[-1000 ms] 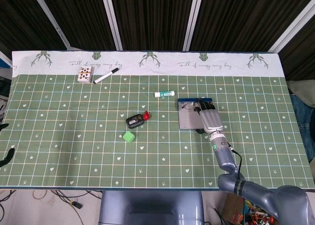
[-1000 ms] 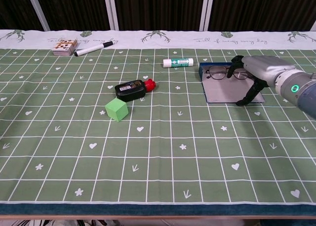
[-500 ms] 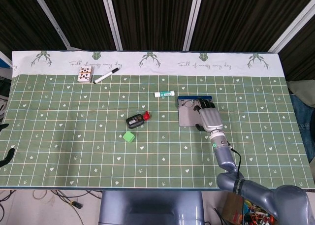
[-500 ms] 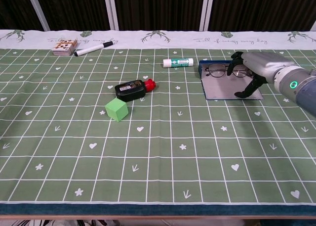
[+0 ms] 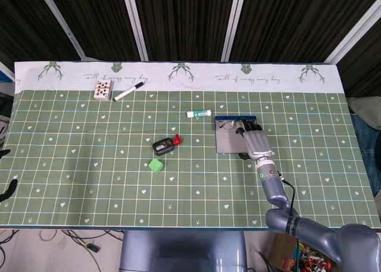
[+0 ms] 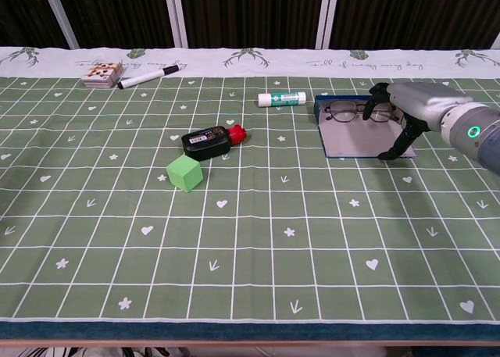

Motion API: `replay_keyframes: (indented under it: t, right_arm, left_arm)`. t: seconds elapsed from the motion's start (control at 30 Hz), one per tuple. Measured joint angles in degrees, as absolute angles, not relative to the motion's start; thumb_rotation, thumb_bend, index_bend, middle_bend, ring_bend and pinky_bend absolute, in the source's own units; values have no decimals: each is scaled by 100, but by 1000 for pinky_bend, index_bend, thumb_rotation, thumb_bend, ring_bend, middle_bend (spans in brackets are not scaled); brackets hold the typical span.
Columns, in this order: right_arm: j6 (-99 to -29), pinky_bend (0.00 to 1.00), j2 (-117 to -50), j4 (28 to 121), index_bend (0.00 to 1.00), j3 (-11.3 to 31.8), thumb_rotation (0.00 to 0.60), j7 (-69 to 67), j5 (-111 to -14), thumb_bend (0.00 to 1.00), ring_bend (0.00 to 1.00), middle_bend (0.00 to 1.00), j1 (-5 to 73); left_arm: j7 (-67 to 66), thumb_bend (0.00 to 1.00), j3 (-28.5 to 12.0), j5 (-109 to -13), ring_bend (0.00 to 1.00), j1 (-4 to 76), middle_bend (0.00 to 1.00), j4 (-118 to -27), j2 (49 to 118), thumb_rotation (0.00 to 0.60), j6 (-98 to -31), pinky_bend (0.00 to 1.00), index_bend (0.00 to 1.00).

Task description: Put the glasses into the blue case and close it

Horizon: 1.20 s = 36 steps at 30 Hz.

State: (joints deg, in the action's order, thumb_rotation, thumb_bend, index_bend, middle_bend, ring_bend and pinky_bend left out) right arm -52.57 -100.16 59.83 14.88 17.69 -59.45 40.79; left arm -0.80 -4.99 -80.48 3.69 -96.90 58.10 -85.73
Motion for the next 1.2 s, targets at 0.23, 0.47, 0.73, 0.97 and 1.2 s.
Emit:
replay_keyframes:
  t: [0.23,0.47,0.73,0.97,1.2]
  right_arm:
    - [-5246,172,-10059,5947,311,1491,600,1759,-5908,232,100,61,4070]
    - [-5291,172,-10105,5866,311,1511,600,1706,-5944,233,100,61,4083]
    - [-5258,172,-10145,5799,311,1506,600,1704,-5941,236,100,61,4091]
    - [-5226,172,-10215,5721,311,1516,600,1676,-5941,245,101,61,4119]
    - [-5210,172,-10272,5620,311,1555,600,1648,-5936,267,102,61,4157]
  left_arm:
    - [-73,320,-508,-8044,0,362,0,-9697,5808,600,-8596,0,191]
    - [-81,320,-504,-8042,0,369,0,-9682,5814,600,-8578,0,191]
    - [-83,320,-506,-8037,0,369,0,-9681,5814,600,-8576,0,192]
    - [-65,320,-512,-8028,0,364,0,-9680,5808,600,-8583,0,191]
    - [-72,320,-512,-8019,0,370,0,-9675,5815,600,-8568,0,191]
